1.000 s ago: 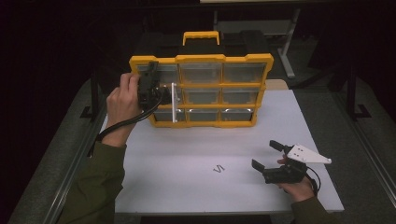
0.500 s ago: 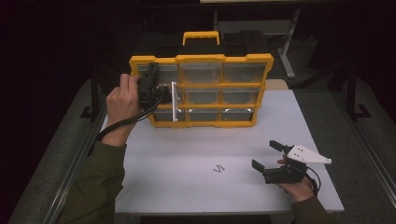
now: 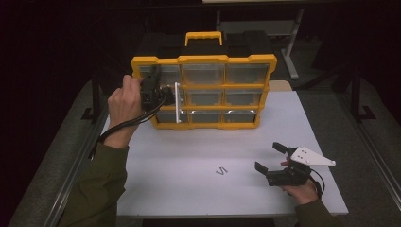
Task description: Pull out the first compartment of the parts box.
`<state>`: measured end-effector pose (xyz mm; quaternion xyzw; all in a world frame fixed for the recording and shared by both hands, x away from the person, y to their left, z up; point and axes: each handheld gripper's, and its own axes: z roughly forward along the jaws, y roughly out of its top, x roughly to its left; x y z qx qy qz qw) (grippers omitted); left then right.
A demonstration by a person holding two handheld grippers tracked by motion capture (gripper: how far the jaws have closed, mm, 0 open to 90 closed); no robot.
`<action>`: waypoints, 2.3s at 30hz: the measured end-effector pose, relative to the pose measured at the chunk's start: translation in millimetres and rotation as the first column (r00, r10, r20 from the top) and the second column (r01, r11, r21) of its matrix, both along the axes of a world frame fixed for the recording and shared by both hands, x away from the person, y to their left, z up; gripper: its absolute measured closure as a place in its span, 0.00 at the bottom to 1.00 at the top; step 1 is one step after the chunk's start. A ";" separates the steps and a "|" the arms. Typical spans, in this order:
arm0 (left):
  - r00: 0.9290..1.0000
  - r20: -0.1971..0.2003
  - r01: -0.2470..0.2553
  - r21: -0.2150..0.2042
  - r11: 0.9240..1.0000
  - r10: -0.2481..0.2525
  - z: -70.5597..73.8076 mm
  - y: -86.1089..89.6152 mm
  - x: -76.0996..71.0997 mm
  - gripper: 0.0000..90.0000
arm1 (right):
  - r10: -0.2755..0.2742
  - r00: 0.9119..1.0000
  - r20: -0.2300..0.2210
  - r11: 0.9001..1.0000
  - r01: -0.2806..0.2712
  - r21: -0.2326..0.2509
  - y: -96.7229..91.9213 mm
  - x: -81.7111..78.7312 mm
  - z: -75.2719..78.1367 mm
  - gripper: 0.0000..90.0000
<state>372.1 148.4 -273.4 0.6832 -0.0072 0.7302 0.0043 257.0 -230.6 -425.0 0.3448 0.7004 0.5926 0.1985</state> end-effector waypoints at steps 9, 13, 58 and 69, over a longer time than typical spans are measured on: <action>1.000 0.000 -0.010 0.010 1.000 0.010 -0.3 -1.0 -0.2 0.88 | 0.001 1.000 -0.001 1.000 -0.001 0.001 -0.1 -0.1 0.1 0.00; 1.000 0.004 -0.006 0.011 1.000 0.006 -0.7 -0.3 -0.2 0.89 | 0.001 1.000 -0.001 1.000 -0.001 0.001 -0.1 -0.1 0.0 0.00; 1.000 -0.005 0.013 0.012 1.000 -0.013 -0.6 1.5 -27.5 0.89 | -0.002 1.000 -0.001 1.000 0.002 -0.002 0.0 0.4 -0.2 0.00; 1.000 -0.014 0.020 0.017 1.000 -0.019 0.1 2.6 -36.9 0.89 | -0.002 1.000 0.000 1.000 0.002 -0.004 0.1 0.5 -0.4 0.00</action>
